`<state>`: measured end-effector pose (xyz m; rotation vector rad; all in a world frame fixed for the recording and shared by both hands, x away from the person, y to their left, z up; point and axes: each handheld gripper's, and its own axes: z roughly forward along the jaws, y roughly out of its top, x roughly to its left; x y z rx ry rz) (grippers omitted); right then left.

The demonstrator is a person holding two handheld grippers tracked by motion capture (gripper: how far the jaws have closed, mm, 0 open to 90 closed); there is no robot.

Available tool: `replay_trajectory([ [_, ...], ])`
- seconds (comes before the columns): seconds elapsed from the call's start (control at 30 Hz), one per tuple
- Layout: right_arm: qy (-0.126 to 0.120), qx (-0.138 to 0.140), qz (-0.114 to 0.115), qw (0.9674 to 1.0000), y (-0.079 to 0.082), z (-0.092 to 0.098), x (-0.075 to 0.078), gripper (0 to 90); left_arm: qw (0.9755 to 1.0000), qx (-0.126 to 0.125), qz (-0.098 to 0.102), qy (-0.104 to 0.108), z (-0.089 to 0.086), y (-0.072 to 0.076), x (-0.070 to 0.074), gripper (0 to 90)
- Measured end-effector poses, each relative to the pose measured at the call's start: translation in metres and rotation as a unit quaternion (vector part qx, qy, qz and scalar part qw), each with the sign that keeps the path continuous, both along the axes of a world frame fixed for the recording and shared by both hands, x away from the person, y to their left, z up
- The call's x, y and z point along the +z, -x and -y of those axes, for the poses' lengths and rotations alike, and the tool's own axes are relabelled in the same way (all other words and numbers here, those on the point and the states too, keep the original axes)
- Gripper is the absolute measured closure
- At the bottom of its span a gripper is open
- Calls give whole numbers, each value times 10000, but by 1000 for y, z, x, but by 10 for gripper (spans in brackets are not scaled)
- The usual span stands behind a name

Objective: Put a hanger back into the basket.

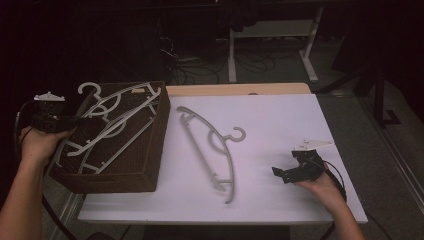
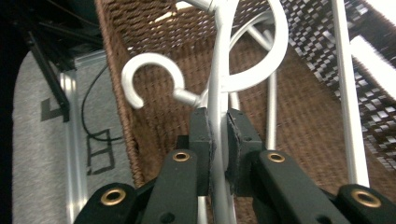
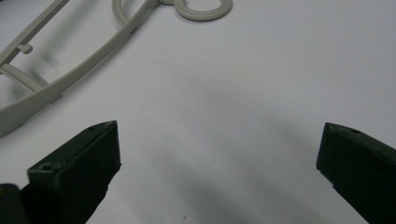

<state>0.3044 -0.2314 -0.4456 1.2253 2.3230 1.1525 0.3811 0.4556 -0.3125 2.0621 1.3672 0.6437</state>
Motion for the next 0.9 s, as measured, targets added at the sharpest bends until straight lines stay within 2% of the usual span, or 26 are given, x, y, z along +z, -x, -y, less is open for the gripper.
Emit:
replay_trajectory([
  [0.17, -8, -1, -2, 10000, 0, 0, 0, 0, 9997, 63, -118, -199, 1, -6, -13, 826],
  [0.37, -5, -5, -2, 10000, 1, 1, 0, 0, 9990, -36, -427, -148, 5, -11, -29, 819],
  [0.4, -4, -6, -3, 10000, 1, 1, 0, 0, 9987, -20, -489, -102, 5, -12, -31, 814],
  [0.5, -7, -5, -1, 10000, 1, 1, 1, 0, 9991, 126, -414, 27, 3, -12, -31, 675],
  [0.67, -23, 0, 15, 10000, 1, 1, 1, 0, 9991, 23, -300, 299, 5, -10, -24, 570],
  [0.8, -18, 14, 20, 10000, 1, 0, 2, 0, 9974, -218, -202, 656, 13, -6, -17, 467],
  [0.9, -10, 26, 11, 10000, 0, 0, 1, 0, 9948, -507, -99, 877, 27, -2, -11, 396],
])
